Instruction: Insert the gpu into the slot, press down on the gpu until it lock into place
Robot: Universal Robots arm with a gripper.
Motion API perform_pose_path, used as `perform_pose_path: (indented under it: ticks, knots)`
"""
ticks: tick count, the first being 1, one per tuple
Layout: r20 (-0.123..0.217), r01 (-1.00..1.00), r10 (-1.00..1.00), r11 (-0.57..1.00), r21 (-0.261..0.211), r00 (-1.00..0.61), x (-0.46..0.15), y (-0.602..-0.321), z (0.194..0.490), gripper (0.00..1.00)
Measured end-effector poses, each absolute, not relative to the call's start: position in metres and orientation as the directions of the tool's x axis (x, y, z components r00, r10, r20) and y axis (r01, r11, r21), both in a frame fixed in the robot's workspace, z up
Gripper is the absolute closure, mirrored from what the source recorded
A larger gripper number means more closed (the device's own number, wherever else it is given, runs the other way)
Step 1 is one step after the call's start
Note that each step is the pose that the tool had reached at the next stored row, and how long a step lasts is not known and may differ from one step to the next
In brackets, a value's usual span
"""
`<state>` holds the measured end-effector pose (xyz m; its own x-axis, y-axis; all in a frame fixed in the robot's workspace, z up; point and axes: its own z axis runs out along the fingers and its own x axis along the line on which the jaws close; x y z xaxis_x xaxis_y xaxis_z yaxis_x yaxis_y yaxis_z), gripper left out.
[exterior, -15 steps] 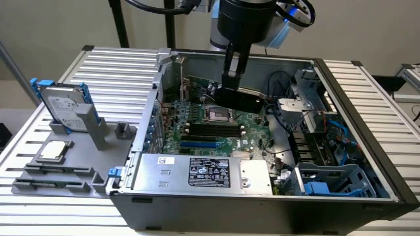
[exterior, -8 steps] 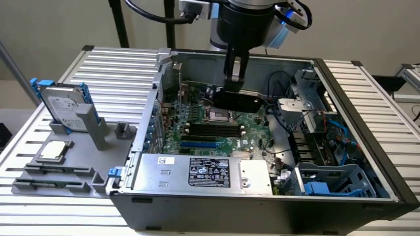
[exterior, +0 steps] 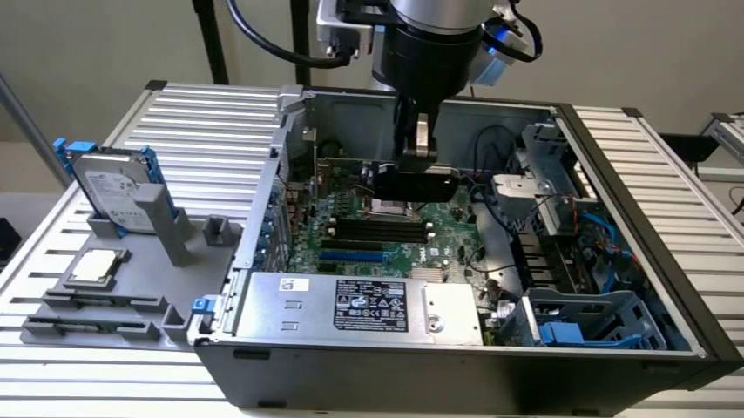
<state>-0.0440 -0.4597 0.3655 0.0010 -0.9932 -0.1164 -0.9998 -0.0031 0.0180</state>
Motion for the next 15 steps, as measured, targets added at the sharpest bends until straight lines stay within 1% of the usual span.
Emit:
perform_pose_path:
  ticks: [9, 15]
  knots:
    - [-0.116, -1.000, -0.993, -0.008, 0.022, 0.005, -0.049, -0.460, 0.360, 0.74]
    - [-0.115, -1.000, -0.993, -0.005, 0.022, 0.003, -0.057, -0.460, 0.350, 0.74]
